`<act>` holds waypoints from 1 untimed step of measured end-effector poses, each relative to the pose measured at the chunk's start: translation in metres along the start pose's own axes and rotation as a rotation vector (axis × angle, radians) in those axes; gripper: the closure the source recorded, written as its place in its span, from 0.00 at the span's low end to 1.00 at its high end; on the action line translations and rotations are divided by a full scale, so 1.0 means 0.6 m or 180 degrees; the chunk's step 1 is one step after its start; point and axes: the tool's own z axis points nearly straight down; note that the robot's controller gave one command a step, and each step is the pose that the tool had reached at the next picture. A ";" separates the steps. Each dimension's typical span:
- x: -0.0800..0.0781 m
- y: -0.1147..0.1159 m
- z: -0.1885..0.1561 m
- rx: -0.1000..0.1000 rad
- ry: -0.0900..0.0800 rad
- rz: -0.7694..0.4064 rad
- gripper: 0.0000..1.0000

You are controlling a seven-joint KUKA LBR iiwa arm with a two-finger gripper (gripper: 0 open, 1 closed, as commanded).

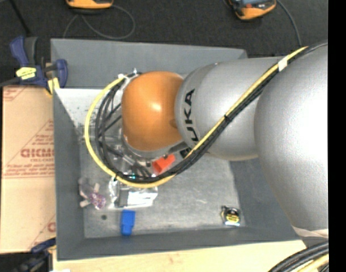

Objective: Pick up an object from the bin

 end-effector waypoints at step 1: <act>-0.035 -0.116 0.169 0.0010 -0.0003 0.0112 0.00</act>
Offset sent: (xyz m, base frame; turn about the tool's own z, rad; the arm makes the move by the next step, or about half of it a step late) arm 0.0215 -0.0650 -0.0977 0.0301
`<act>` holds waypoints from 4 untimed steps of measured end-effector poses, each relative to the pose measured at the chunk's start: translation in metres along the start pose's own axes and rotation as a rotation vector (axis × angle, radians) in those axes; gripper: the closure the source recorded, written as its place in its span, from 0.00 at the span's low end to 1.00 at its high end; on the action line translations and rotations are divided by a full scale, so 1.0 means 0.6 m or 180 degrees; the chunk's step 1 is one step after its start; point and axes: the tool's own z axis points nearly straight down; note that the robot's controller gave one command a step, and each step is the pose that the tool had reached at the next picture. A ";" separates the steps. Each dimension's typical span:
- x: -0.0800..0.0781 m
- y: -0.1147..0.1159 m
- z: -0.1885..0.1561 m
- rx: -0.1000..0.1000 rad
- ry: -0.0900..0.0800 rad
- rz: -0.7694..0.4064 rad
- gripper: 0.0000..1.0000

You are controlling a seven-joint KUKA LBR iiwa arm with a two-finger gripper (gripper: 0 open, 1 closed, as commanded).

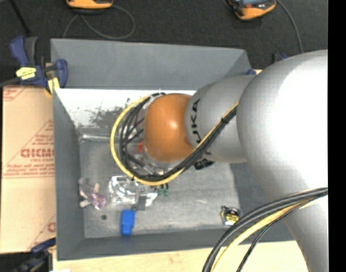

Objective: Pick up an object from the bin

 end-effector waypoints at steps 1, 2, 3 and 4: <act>0.010 -0.057 -0.059 -0.0010 -0.0017 0.0273 0.00; 0.004 -0.071 -0.059 -0.0017 -0.0026 0.0651 0.00; 0.010 -0.032 -0.006 -0.0015 -0.0003 0.1134 0.00; 0.008 -0.033 -0.006 -0.0019 -0.0006 0.1139 0.00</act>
Offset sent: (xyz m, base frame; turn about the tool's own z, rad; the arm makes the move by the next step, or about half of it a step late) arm -0.0080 -0.0323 0.0341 0.0847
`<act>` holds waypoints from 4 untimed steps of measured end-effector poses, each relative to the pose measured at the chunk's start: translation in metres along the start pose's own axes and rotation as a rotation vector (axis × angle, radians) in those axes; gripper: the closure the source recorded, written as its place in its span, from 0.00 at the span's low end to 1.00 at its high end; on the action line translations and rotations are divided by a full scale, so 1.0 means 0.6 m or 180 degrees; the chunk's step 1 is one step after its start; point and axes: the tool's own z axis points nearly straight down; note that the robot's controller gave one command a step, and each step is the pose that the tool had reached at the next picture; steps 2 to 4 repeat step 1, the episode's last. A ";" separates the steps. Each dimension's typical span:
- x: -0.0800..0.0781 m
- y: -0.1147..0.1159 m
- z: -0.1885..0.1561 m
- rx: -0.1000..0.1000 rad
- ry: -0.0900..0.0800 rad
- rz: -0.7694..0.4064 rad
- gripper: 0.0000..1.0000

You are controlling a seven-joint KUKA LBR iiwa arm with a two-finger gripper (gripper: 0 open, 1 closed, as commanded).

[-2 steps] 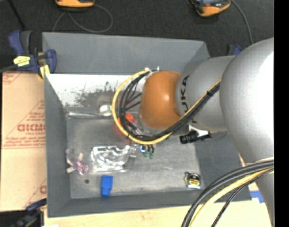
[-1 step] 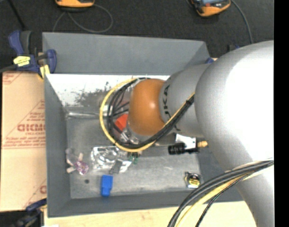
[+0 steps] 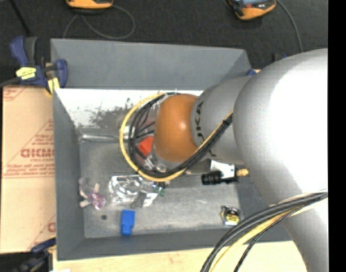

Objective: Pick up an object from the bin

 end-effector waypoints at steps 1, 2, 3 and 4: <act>0.000 0.001 0.000 -0.0002 0.0003 0.0005 1.00; 0.000 0.001 0.000 -0.0002 0.0003 0.0005 1.00; 0.000 0.001 0.000 -0.0002 0.0003 0.0005 1.00; 0.000 0.001 0.000 -0.0002 0.0003 0.0005 1.00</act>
Offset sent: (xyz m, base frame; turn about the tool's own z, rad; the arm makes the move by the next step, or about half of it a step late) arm 0.0000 0.0000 0.0000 0.0000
